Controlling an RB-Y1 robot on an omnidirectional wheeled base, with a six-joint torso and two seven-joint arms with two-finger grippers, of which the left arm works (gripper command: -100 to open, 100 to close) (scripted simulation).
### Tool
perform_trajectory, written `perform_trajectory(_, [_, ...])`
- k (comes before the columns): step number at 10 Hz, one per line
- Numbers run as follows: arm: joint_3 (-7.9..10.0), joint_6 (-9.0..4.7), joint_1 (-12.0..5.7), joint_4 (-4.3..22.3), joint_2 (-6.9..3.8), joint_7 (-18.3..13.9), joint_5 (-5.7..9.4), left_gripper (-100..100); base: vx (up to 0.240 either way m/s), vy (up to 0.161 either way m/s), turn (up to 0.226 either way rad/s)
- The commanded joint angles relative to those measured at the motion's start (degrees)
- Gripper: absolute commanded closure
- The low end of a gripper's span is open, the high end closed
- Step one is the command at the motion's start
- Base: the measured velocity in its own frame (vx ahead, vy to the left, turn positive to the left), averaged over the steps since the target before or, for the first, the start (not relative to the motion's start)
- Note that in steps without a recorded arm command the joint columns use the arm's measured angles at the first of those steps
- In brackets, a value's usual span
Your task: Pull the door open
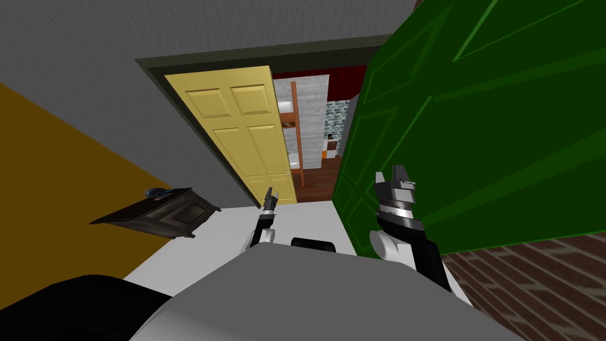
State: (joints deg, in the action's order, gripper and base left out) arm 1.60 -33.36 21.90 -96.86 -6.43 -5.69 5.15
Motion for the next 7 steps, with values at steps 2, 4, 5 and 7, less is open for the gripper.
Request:
perform_trajectory(2, [0.31, -0.75, -0.52, 2.8, -0.1, 0.0, -0.14, -100, 0.096, 0.012, -0.021])
perform_trajectory(4, [0.58, -1.37, -0.96, 5.0, -0.21, 0.0, -0.22, -100, 0.092, 0.009, -0.019])
perform_trajectory(5, [0.71, -1.68, -1.17, 6.1, -0.26, -0.1, -0.26, -100, 0.101, 0.008, -0.019])
perform_trajectory(7, [0.97, -2.28, -1.6, 8.3, -0.35, -0.1, -0.35, -100, 0.1, 0.016, -0.022])
